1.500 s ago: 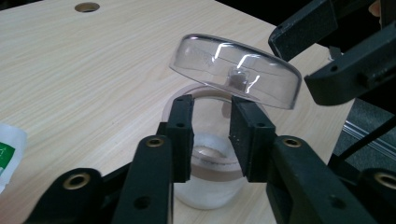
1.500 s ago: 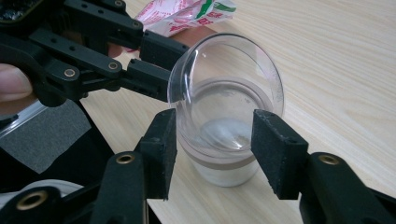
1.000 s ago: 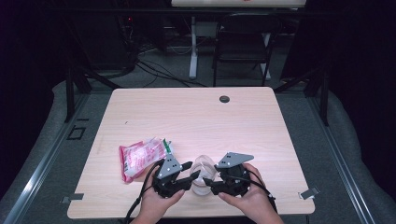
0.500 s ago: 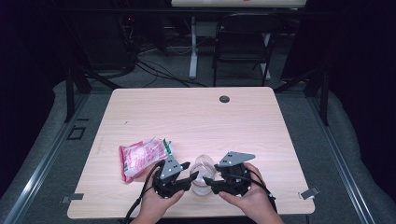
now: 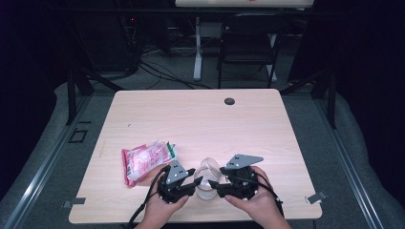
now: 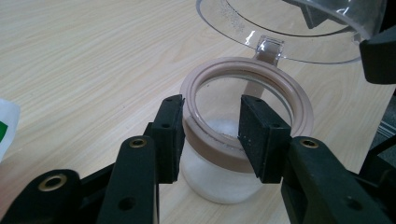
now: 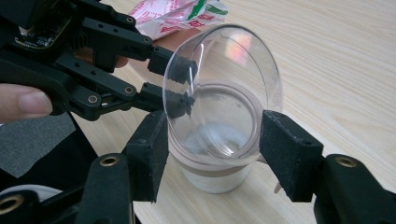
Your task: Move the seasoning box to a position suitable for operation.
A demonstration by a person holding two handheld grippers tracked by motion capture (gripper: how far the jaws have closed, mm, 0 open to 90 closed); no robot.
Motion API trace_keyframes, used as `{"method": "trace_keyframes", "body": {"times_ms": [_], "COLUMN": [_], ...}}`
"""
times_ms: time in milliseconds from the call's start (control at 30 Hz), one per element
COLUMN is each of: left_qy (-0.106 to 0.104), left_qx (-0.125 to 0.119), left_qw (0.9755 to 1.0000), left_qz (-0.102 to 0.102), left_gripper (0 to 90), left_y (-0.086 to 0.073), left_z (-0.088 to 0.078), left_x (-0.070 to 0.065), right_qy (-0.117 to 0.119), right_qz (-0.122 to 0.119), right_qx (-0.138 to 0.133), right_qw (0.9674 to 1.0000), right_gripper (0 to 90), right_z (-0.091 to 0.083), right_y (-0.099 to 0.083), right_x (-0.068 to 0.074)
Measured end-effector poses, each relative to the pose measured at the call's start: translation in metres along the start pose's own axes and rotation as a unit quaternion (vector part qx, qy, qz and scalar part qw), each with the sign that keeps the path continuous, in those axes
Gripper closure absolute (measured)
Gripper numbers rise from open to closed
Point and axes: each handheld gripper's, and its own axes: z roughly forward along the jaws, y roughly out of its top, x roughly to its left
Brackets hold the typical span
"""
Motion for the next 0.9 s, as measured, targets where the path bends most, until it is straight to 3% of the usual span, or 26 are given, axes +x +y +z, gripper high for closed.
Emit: {"method": "trace_keyframes", "body": {"times_ms": [300, 900], "left_qy": [0.001, -0.002], "left_qx": [-0.008, -0.01], "left_qw": [1.0, 0.9999], "left_qz": [0.006, -0.005], "left_gripper": [64.3, 64.1], "left_y": [-0.002, -0.003], "left_z": [0.0, 0.001], "left_x": [0.0, 0.001], "right_qy": [0.005, 0.01], "right_qz": [0.004, 0.021], "right_qx": [-0.003, -0.017], "right_qw": [1.0, 0.9996], "right_gripper": [41.9, 41.5], "right_z": [-0.003, -0.01], "right_y": [0.0, -0.001], "right_x": [-0.003, -0.011]}}
